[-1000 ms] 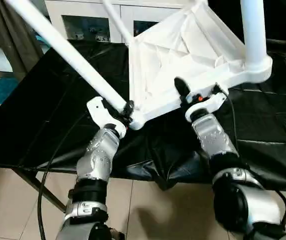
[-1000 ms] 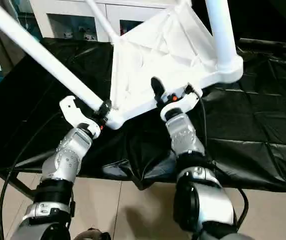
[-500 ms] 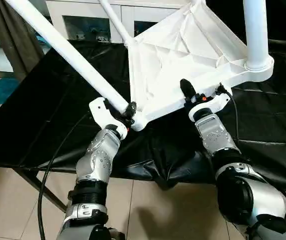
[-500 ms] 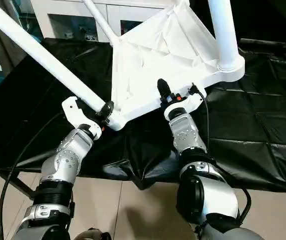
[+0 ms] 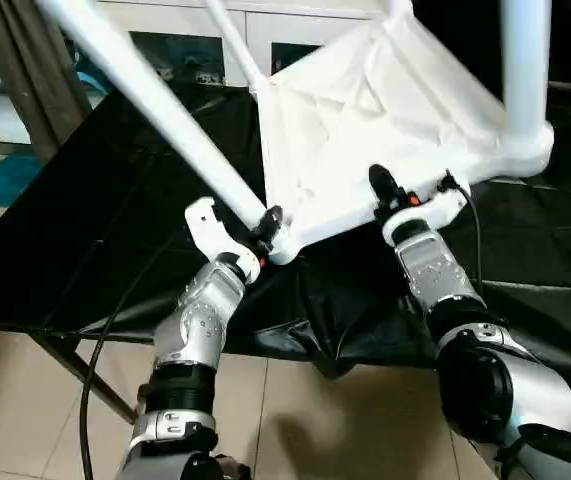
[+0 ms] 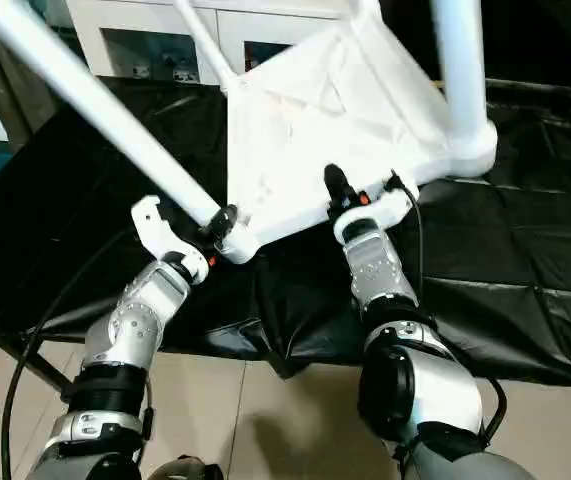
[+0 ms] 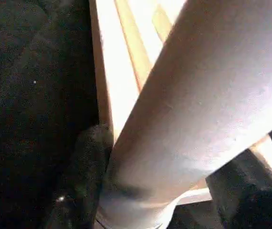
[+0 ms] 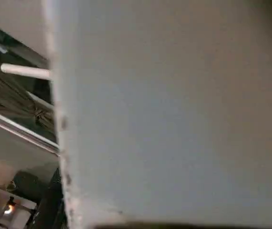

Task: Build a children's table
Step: Flip table

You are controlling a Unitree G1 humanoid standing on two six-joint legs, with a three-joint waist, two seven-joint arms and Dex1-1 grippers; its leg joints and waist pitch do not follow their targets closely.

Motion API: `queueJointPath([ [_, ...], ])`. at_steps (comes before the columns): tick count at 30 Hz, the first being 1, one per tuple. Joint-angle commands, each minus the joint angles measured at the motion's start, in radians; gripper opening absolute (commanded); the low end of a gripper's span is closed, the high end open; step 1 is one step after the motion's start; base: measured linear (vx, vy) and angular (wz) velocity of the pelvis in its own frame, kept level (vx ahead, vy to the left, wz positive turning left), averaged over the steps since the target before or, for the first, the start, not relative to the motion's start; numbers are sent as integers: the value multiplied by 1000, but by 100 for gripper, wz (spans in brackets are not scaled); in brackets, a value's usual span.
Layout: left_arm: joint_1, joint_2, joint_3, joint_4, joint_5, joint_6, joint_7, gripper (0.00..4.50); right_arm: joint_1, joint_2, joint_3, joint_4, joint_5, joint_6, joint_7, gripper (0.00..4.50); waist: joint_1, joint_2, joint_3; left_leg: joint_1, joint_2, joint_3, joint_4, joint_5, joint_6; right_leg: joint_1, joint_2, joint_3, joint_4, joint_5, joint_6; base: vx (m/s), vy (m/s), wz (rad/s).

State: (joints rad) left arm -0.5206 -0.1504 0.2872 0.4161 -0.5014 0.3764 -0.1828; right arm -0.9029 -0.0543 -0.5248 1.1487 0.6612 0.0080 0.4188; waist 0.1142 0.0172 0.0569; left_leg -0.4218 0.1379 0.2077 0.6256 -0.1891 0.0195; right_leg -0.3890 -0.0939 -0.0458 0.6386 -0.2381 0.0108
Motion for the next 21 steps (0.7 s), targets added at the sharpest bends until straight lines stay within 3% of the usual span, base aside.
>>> queueJointPath([
  [1,7,19,19,-16,-15,14,-1,355,-23,-55,-4,-55,-24,-61,-15,200,2,-3,-88,42,97,-45,-62,9,141,42,-81,31,-40,249,-326,0,0,0],
  [2,17,43,27,-36,-25,36,-13,369,-22,-80,-12,-70,-25,-75,-26,200,3,4,-87,40,96,-45,-60,15,146,40,-81,31,-39,248,-327,0,0,0],
  [7,45,94,33,-68,-22,46,-33,402,-16,-127,-7,-88,-49,-87,-42,200,10,5,-87,40,97,-44,-57,18,149,35,-77,30,-38,217,-324,0,0,0],
  [11,83,133,51,-106,-27,56,-30,433,-6,-170,-19,-132,-54,-94,-57,200,12,7,-84,38,100,-43,-60,-14,134,31,-77,31,-41,173,-319,0,0,0],
  [13,101,147,41,-124,-19,67,-36,441,0,-187,-18,-150,-59,-92,-62,200,23,10,-83,47,101,-41,-62,-54,111,24,-71,32,-47,124,-302,0,0,0],
  [16,119,159,25,-145,-8,78,-45,450,8,-202,-7,-167,-71,-83,-64,200,30,10,-89,50,95,-37,-56,-15,107,19,-64,30,-41,173,-267,0,0,0],
  [18,139,181,-21,-170,24,70,-71,450,20,-220,17,-188,-96,-67,-66,200,31,9,-88,41,93,-38,-56,-2,113,22,-65,30,-40,181,-260,0,0,0],
  [21,162,239,-146,-228,126,5,-139,450,50,-261,76,-253,-159,-24,-69,199,29,7,-83,36,97,-41,-65,-50,98,22,-71,30,-49,83,-244,0,0,0],
])
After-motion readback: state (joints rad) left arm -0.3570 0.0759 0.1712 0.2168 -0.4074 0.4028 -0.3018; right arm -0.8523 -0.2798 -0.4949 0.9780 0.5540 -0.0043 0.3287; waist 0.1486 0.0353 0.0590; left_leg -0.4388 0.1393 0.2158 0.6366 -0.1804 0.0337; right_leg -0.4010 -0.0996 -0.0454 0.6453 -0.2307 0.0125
